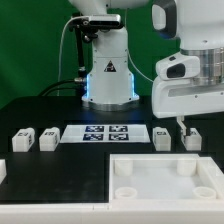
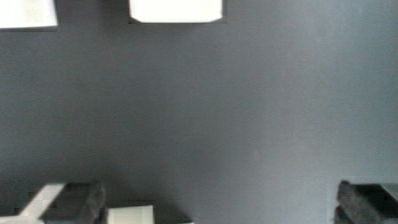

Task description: Assemble one leg

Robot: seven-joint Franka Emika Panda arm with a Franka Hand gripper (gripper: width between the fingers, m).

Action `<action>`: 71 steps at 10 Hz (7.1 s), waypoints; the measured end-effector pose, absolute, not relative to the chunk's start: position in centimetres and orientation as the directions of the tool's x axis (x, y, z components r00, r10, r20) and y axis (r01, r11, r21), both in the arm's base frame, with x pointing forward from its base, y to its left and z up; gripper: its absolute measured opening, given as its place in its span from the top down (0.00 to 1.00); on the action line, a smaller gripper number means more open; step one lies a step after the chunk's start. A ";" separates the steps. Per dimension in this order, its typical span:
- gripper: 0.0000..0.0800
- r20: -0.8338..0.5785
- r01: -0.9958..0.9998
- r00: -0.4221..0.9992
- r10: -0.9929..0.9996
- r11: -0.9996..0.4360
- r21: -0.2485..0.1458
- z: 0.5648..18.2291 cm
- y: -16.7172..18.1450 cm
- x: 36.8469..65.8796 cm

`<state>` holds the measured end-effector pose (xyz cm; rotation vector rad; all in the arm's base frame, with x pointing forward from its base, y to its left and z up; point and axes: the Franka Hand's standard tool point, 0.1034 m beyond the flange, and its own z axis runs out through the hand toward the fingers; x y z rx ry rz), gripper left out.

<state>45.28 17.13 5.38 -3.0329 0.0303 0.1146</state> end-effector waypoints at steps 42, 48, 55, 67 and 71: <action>0.64 -0.067 -0.067 0.996 -0.059 -0.991 -0.119 14.4 11.6 52.4; 0.64 -0.067 -0.067 0.996 -0.059 -0.991 -0.119 14.4 11.6 52.4; 0.64 0.540 0.037 0.841 -0.043 -0.990 -0.137 17.7 11.3 61.1; 0.64 0.592 0.104 0.804 0.053 -0.993 -0.053 11.2 10.4 62.1; 0.64 0.575 0.111 0.816 0.060 -0.992 -0.055 9.8 10.9 61.5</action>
Offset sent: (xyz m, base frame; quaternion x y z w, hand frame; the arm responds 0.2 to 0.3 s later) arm -0.0242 -0.0040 -0.0152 -0.0157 -0.2050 0.0782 0.9755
